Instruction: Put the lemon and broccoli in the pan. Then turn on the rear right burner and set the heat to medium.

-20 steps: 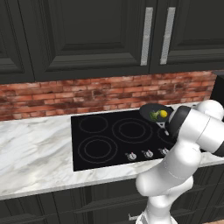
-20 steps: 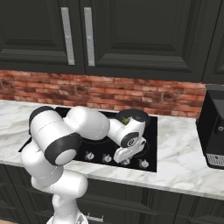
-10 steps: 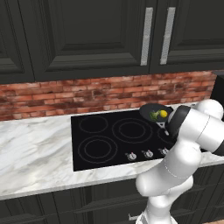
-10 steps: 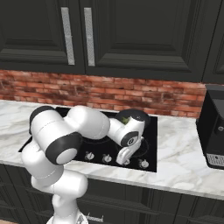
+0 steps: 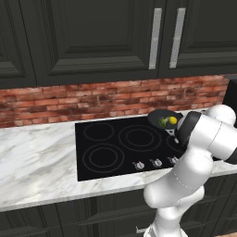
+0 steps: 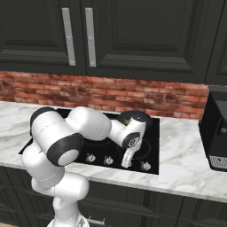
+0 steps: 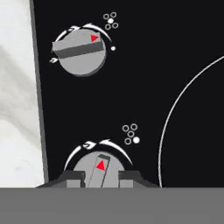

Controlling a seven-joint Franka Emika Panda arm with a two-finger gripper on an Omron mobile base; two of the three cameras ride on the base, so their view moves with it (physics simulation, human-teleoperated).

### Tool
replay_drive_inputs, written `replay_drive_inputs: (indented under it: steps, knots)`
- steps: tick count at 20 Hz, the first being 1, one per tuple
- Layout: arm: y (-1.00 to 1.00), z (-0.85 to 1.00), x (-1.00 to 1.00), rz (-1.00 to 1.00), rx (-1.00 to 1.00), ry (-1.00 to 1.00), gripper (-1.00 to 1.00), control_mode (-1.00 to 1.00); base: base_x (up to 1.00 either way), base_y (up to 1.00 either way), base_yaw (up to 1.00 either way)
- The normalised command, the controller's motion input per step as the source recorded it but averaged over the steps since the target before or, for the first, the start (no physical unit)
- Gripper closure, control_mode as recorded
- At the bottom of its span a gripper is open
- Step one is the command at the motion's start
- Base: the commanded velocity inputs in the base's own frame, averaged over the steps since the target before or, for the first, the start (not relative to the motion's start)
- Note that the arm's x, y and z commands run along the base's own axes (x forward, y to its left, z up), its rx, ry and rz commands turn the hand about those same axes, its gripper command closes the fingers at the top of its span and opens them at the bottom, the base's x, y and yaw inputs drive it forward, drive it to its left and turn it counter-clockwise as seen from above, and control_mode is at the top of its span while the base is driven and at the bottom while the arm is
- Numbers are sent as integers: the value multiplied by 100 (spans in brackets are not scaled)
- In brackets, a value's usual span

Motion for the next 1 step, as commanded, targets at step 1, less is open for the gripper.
replay_drive_inputs:
  steps: [1]
  knots:
    - [0, -7, 0, 25, 0, -3, 100, -100, 0, 0, 0]
